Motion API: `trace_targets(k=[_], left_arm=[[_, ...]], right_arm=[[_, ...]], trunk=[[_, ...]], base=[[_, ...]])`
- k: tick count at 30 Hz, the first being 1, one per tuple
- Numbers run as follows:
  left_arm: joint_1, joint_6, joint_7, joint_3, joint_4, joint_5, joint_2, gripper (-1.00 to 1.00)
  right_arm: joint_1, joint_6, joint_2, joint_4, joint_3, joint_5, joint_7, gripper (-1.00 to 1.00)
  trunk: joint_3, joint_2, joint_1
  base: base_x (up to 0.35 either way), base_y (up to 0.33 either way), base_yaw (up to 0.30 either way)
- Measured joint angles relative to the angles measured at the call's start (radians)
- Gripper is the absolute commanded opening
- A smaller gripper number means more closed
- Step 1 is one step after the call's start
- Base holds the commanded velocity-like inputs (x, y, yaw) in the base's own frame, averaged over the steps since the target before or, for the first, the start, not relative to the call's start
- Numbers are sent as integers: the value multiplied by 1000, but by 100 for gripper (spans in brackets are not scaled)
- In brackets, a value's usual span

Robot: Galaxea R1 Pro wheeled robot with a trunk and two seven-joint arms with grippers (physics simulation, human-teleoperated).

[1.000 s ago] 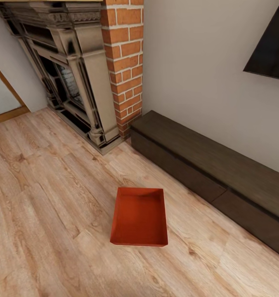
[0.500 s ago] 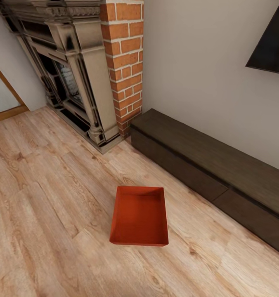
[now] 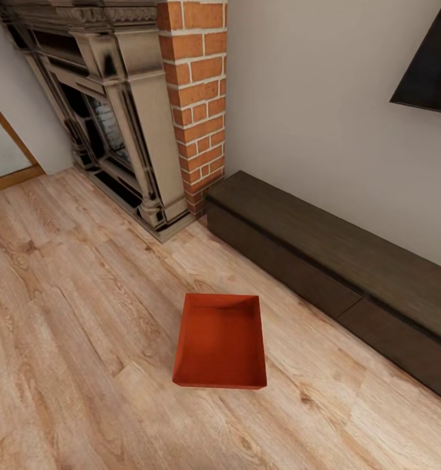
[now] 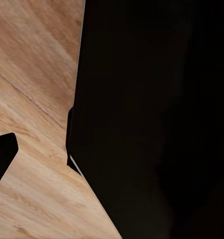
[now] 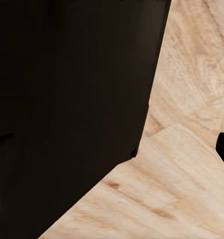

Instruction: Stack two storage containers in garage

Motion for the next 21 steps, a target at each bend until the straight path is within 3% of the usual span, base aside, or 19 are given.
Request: trace_targets(k=[21], left_arm=[[0,-1,4,2,-9,-8,-2,100]], right_arm=[[0,-10,8,0,-7,-2,0,100]], trunk=[[0,0,0]], base=[[0,0,0]])
